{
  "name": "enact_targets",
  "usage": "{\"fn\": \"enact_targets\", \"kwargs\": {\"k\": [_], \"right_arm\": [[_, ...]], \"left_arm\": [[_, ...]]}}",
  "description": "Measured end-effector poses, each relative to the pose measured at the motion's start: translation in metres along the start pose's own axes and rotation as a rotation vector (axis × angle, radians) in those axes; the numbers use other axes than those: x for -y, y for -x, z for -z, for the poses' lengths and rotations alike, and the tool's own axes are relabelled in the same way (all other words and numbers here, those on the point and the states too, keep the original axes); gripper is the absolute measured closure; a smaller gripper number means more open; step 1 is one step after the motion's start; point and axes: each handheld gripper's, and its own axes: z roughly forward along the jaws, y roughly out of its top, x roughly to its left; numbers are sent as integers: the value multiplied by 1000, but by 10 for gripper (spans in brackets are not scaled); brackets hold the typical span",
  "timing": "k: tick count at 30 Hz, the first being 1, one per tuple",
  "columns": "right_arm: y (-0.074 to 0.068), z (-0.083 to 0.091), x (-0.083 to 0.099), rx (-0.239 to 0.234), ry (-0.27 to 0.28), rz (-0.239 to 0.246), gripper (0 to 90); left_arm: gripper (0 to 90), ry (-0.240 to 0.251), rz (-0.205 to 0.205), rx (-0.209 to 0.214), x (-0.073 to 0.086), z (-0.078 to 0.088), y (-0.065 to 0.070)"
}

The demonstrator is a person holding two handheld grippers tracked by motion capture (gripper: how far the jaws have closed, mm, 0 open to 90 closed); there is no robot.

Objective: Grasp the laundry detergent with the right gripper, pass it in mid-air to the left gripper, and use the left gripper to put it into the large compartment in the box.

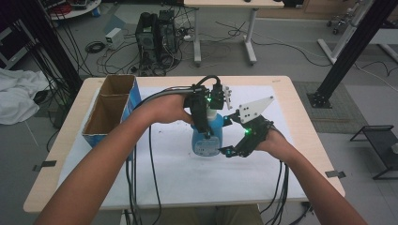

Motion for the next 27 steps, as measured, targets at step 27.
{"fn": "enact_targets", "kwargs": {"k": [27], "right_arm": [[-4, 53, 0, 96, -218, -112, 7]], "left_arm": [[380, -21, 95, -72, 30, 20, -6]]}}
